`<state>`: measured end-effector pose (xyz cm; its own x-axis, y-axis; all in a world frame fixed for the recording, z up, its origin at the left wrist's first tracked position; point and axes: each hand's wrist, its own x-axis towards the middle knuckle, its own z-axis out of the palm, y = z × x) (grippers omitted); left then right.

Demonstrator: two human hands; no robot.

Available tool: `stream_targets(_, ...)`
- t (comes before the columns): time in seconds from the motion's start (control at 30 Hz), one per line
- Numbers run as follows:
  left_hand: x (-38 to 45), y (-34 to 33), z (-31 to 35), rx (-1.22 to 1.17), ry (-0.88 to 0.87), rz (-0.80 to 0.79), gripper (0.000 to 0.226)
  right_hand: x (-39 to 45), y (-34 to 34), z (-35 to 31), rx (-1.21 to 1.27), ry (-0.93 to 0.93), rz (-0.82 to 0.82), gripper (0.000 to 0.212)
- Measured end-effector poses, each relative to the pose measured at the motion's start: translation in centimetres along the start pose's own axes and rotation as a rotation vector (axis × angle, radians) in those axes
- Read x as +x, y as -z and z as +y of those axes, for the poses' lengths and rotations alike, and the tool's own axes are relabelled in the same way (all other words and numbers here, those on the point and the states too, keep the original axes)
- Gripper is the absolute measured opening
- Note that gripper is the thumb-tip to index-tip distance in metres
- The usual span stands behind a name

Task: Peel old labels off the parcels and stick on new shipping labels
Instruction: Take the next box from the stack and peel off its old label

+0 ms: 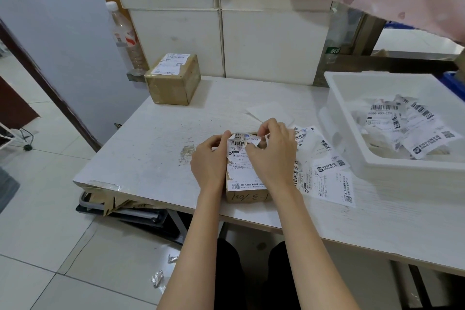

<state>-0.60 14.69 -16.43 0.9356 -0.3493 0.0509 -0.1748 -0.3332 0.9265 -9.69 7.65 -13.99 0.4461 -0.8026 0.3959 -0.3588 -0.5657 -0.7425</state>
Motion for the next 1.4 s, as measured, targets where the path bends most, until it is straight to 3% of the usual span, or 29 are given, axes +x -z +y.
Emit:
stream_targets(0.17,-0.04,0.03,0.04,0.009,-0.014,0.000,0.029,-0.31,0.31,-0.55,0.201,0.024,-0.091,0.026)
stream_targets(0.33,0.06,0.06,-0.01,-0.011,-0.018,-0.005,0.027,-0.28,0.08,-0.66,0.119,0.009,-0.144,0.032)
stream_targets(0.5,-0.04,0.09,-0.09,-0.037,-0.009,-0.008,0.030,-0.18,0.11,-0.24,0.280,-0.132,-0.033,0.028)
stream_targets(0.63,-0.09,0.08,-0.16,-0.040,-0.012,-0.010,0.029,-0.29,0.36,-0.29,0.379,-0.100,0.025,0.035)
stream_targets(0.73,-0.20,0.13,-0.05,-0.050,-0.017,-0.011,0.027,-0.35,0.53,-0.29,0.230,0.072,-0.009,0.049)
stream_targets(0.83,-0.25,0.20,-0.07,-0.060,-0.035,-0.007,0.026,-0.51,0.30,-0.50,0.088,0.179,-0.141,0.047)
stream_targets(0.93,-0.22,0.14,-0.16,-0.052,-0.034,0.001,0.028,-0.58,0.25,-0.50,0.100,0.154,-0.092,0.025)
stream_targets(1.17,-0.09,0.13,-0.20,-0.044,-0.024,0.005,0.030,-0.57,0.38,-0.48,0.192,0.109,0.059,0.015)
stream_targets(1.33,-0.13,0.21,-0.18,-0.065,-0.028,-0.001,0.029,-0.83,0.54,-0.42,0.141,0.177,0.101,0.022)
stream_targets(1.4,-0.11,0.20,-0.28,-0.074,-0.030,-0.008,0.029,-0.97,0.75,-0.51,0.158,0.173,0.062,0.038)
